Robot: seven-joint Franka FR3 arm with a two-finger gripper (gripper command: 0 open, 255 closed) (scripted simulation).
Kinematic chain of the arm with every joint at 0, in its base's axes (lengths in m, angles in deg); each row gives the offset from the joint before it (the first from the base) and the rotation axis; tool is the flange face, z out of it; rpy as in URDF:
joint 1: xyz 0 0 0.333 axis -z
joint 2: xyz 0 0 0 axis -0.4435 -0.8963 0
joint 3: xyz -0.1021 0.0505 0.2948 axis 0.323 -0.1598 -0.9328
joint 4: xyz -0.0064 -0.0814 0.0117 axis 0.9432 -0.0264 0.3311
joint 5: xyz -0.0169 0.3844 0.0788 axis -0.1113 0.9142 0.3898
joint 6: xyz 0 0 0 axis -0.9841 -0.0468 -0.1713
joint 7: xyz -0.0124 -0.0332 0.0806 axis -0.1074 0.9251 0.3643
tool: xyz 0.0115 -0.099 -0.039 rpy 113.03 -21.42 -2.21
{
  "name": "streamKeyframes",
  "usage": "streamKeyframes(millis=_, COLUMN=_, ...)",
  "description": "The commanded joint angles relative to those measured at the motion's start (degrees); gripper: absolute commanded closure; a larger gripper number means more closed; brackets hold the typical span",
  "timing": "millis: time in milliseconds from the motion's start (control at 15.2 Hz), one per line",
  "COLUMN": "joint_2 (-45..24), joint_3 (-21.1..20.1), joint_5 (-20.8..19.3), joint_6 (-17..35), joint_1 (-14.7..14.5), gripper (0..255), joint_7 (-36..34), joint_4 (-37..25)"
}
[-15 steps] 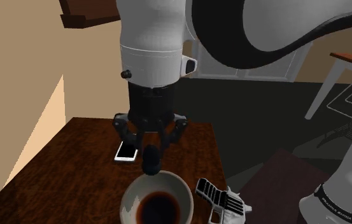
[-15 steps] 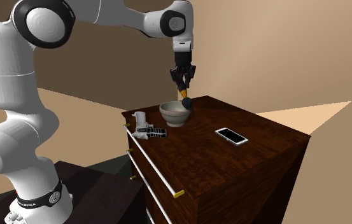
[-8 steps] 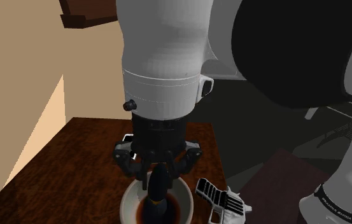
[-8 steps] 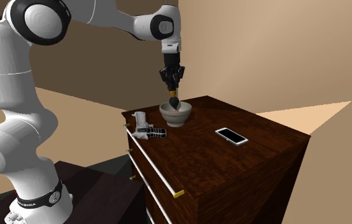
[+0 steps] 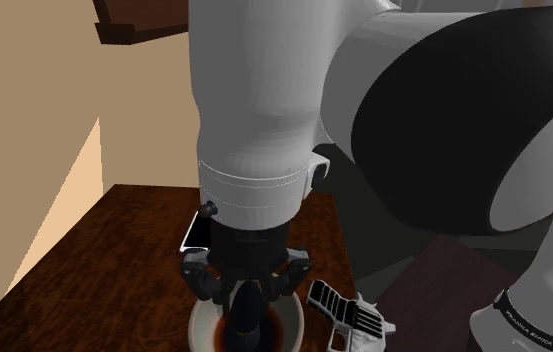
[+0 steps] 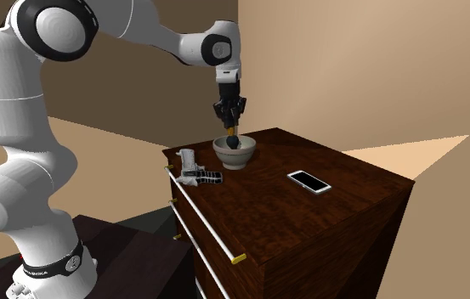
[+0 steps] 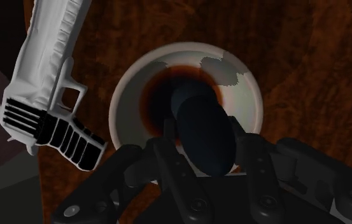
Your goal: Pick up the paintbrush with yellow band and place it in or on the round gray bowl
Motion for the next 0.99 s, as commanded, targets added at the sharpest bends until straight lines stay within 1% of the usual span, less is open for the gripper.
streamKeyframes(millis=0, joint_2=-0.4, joint_3=0.2, joint_5=-0.2, joint_6=1.4, joint_1=0.1, gripper=255, joint_7=0.0, joint_4=1.8)
streamKeyframes(millis=264, joint_2=-1.0, joint_3=0.2, joint_5=-0.8, joint_6=3.9, joint_1=0.1, gripper=255, joint_7=-0.4, joint_4=3.8)
streamKeyframes(millis=726, joint_2=-1.0, joint_3=0.2, joint_5=-0.8, joint_6=3.9, joint_1=0.1, gripper=255, joint_7=-0.4, joint_4=3.8)
streamKeyframes(millis=792, joint_2=-0.4, joint_3=0.2, joint_5=-0.3, joint_6=4.0, joint_1=0.4, gripper=0, joint_7=0.1, joint_4=4.4)
streamKeyframes(millis=924, joint_2=0.1, joint_3=0.2, joint_5=0.1, joint_6=3.8, joint_1=0.6, gripper=0, joint_7=0.3, joint_4=4.6)
